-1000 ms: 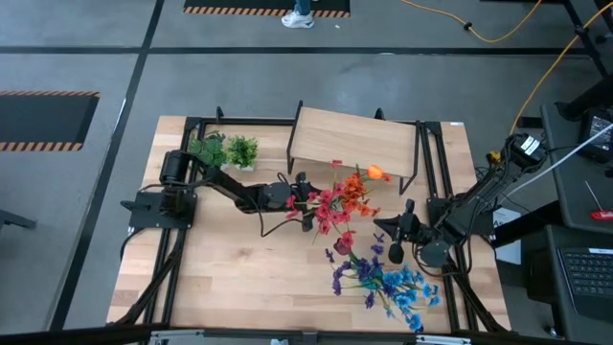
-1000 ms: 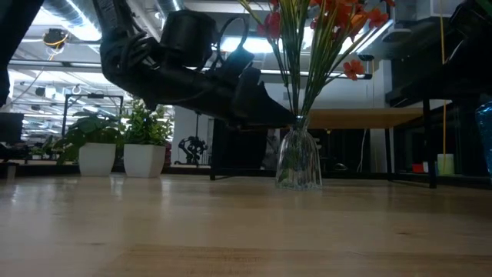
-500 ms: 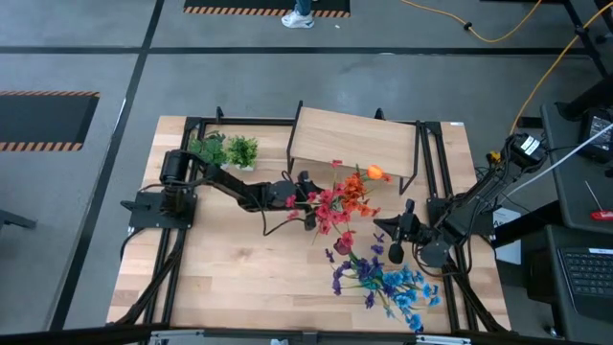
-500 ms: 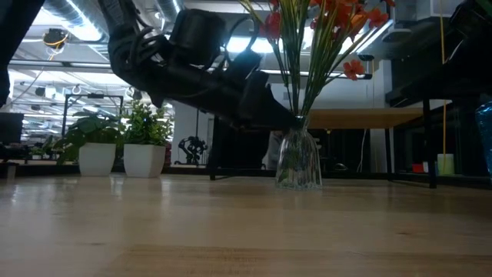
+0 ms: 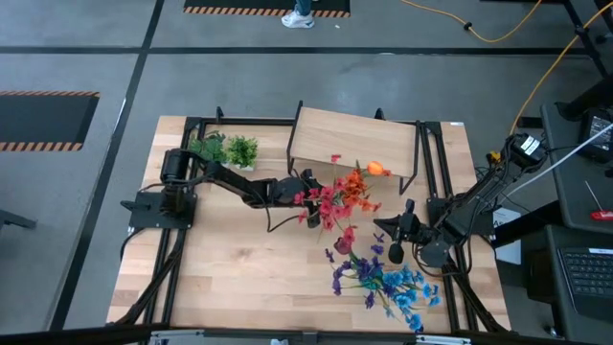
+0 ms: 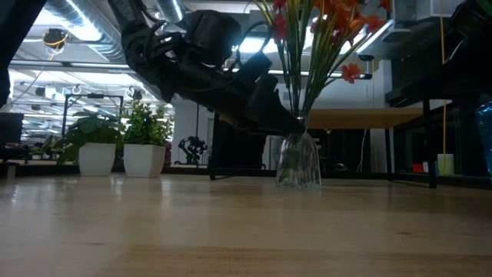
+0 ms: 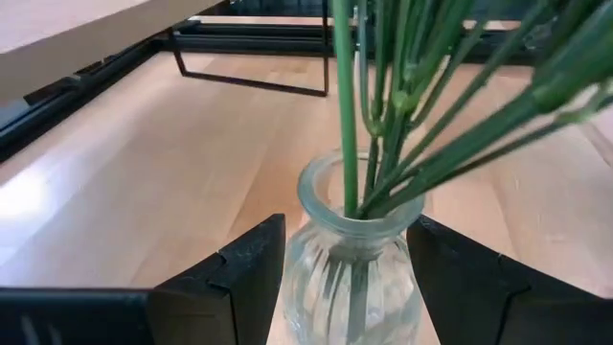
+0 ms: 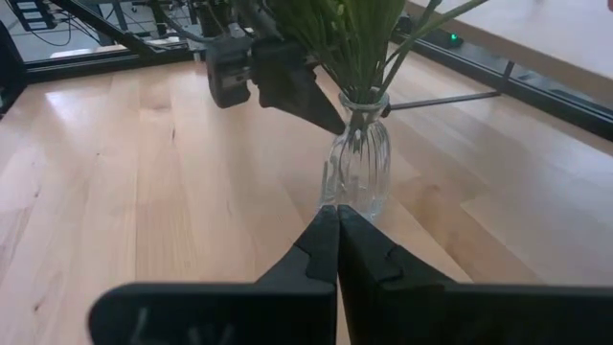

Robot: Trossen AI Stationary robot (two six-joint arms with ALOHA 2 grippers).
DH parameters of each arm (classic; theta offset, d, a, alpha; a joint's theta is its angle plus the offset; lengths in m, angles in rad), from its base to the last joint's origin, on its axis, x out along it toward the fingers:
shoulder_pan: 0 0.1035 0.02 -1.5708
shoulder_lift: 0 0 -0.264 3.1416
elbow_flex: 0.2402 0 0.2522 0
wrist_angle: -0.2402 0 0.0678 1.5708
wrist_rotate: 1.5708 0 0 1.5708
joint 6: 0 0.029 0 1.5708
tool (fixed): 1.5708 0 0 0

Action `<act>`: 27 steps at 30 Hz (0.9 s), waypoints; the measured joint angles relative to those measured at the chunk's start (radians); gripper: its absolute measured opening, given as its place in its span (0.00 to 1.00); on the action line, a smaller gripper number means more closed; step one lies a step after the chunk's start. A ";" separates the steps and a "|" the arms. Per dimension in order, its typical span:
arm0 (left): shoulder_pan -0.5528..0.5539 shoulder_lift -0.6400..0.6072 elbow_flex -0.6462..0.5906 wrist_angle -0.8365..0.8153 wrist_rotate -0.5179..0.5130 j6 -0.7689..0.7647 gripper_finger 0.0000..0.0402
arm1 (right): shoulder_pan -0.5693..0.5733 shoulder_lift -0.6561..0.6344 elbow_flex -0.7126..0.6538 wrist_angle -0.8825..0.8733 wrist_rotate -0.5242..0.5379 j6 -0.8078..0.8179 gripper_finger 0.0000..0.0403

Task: Pick and place flowers into a vace then onto a shelf
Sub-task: Put the transparent vase on the shelf

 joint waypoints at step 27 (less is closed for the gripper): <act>0.006 0.000 0.000 0.023 0.052 0.056 0.25 | 0.000 0.000 0.000 0.000 -0.002 0.000 0.00</act>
